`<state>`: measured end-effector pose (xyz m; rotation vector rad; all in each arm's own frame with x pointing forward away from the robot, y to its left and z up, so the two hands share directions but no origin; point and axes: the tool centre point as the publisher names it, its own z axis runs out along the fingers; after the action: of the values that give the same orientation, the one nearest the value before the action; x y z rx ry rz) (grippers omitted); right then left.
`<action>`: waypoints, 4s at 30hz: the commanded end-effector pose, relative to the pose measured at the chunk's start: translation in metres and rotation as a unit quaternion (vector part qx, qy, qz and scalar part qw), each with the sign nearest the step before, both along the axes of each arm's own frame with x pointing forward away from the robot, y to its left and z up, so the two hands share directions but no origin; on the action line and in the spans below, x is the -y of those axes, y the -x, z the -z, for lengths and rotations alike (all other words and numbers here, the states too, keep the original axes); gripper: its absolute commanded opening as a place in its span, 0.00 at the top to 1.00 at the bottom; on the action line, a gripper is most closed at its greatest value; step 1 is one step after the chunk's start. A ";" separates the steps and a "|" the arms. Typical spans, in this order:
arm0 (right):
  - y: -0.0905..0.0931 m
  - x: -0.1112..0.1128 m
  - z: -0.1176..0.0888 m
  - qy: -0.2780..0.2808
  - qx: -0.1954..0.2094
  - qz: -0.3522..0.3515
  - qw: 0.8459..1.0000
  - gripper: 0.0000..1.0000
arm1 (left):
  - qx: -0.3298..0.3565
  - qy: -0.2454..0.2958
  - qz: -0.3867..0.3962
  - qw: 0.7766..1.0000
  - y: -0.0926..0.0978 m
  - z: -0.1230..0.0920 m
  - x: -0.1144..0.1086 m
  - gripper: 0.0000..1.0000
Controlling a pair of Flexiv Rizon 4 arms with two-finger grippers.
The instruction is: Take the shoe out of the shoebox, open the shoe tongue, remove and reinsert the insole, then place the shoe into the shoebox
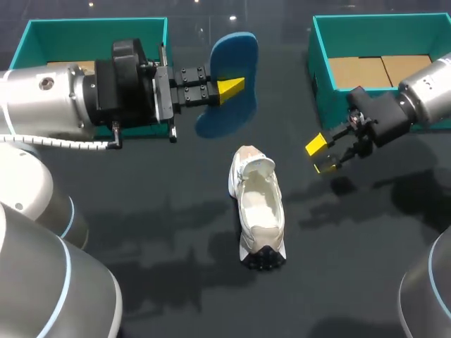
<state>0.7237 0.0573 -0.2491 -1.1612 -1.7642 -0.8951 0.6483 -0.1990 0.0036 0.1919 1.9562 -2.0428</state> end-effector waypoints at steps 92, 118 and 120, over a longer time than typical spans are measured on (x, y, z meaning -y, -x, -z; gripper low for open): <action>-0.082 -0.068 -0.043 -0.104 -0.028 0.068 0.992 0.00 | 0.610 -0.097 -0.002 0.786 -0.090 0.215 0.059 1.00; -0.060 -0.091 -0.047 -0.127 -0.016 0.086 0.988 0.52 | 0.639 -0.111 -0.002 0.761 -0.106 0.226 0.093 1.00; -0.061 -0.090 -0.047 -0.128 -0.016 0.089 0.988 0.55 | 0.637 -0.112 -0.004 0.762 -0.106 0.227 0.093 1.00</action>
<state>0.7860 0.1473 -0.2010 -1.1655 -1.4868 -1.1605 0.7568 -0.2872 -0.2219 1.2390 1.1881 -1.0112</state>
